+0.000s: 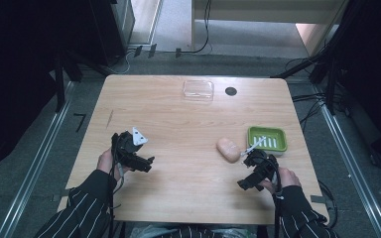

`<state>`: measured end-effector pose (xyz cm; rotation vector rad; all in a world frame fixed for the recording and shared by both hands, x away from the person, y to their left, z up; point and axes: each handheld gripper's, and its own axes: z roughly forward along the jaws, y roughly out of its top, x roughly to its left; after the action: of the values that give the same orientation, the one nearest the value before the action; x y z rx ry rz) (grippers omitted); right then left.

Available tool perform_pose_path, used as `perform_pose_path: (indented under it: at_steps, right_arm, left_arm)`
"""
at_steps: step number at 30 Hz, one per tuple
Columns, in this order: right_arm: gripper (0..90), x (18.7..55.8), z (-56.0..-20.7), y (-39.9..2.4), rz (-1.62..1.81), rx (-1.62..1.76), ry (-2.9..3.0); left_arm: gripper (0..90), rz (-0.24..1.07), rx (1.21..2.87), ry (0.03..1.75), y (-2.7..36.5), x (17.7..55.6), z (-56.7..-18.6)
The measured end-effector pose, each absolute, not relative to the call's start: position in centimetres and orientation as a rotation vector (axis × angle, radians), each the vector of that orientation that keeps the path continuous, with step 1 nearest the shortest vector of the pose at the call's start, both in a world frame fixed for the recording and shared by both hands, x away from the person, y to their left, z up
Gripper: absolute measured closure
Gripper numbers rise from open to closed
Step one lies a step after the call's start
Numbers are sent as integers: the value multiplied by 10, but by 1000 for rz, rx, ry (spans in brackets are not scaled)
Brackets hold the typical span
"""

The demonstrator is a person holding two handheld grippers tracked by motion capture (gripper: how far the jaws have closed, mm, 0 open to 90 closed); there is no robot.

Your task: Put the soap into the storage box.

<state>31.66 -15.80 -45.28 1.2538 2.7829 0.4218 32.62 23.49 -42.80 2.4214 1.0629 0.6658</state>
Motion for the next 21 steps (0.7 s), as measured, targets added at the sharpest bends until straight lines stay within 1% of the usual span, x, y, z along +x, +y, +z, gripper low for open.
perform_pose_path:
  at_steps: [6, 21]
  right_arm:
    - [69, 317, -449, -159, 444, 1246, 2764]
    - [69, 321, -446, -154, 485, 1198, 2768]
  left_arm:
    - [0, 668, 2415, 1064, 236, 327, -428]
    - [0, 672, 2411, 1093, 238, 325, -429]
